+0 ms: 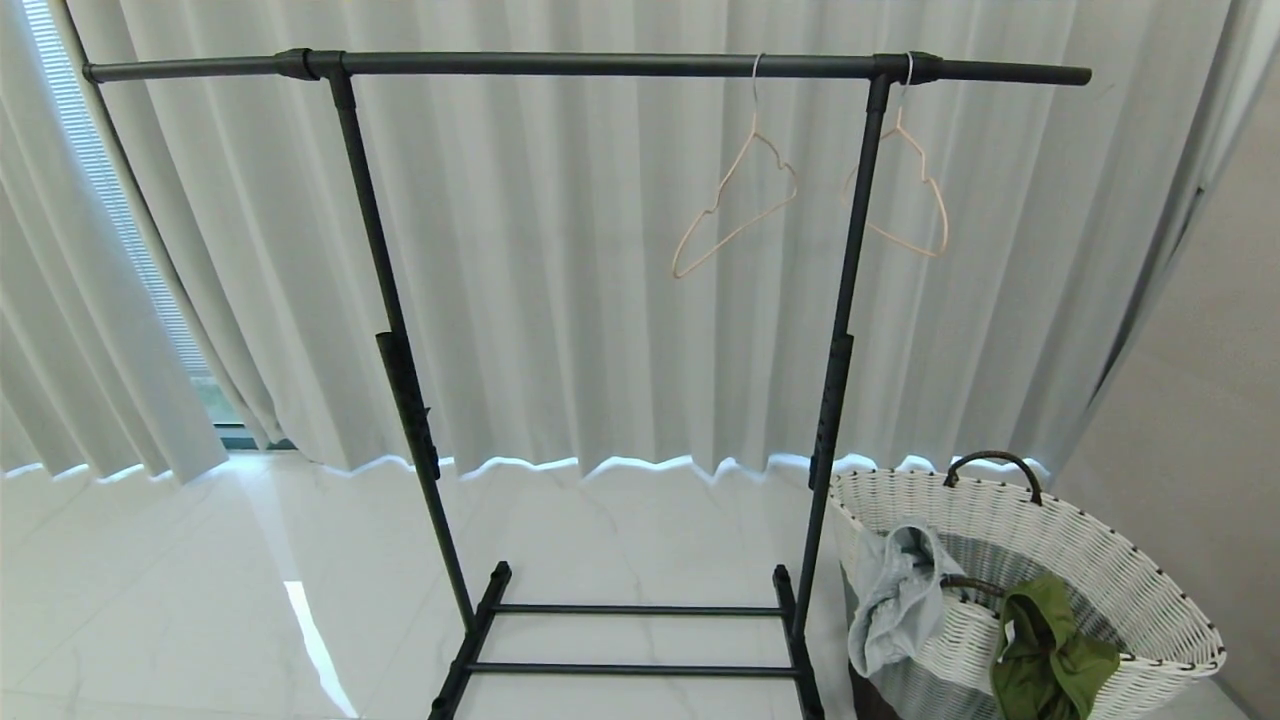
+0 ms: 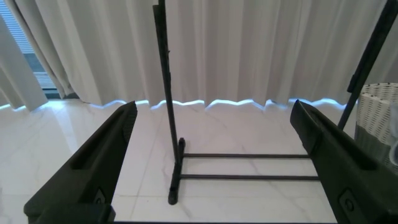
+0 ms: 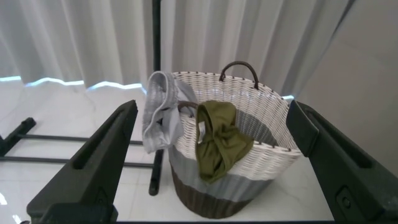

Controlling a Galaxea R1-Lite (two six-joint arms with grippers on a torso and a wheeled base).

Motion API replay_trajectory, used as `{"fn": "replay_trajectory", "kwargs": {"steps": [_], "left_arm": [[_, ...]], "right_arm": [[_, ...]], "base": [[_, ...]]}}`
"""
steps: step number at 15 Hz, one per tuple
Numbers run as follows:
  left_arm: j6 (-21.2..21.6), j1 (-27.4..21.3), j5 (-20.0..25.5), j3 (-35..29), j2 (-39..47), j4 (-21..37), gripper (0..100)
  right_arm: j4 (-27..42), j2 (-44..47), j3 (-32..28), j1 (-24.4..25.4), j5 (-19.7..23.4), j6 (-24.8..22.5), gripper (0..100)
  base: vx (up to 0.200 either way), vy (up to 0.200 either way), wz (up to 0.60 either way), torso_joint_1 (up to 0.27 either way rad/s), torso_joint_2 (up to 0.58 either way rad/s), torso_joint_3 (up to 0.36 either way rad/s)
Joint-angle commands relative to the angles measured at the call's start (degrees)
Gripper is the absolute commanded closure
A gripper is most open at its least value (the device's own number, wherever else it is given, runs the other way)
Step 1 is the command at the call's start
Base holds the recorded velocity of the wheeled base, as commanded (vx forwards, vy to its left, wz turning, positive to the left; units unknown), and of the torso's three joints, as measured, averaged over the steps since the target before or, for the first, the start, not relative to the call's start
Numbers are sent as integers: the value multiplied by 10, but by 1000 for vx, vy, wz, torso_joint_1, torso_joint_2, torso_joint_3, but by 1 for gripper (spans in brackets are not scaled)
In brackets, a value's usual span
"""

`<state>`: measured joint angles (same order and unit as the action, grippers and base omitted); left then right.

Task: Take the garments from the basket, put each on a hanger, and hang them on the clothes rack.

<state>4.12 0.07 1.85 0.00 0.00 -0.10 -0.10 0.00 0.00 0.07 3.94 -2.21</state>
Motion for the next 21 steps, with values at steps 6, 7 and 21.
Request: {"fn": "replay_trajectory", "kwargs": {"steps": [6,7,21], "left_arm": [[0,0,-1,0,1,0,0],[-1,0,-1,0,1,0,0],[-8,0,-1,0,0,0,0]], "right_arm": [[0,0,0,0,0,5,0],[0,0,0,0,0,5,0],[43,260,-165,17,-14,-81,0]], "base": [[200,0,0,2,0,0],[200,0,0,-2,2,2],[14,0,0,0,0,0]]}}
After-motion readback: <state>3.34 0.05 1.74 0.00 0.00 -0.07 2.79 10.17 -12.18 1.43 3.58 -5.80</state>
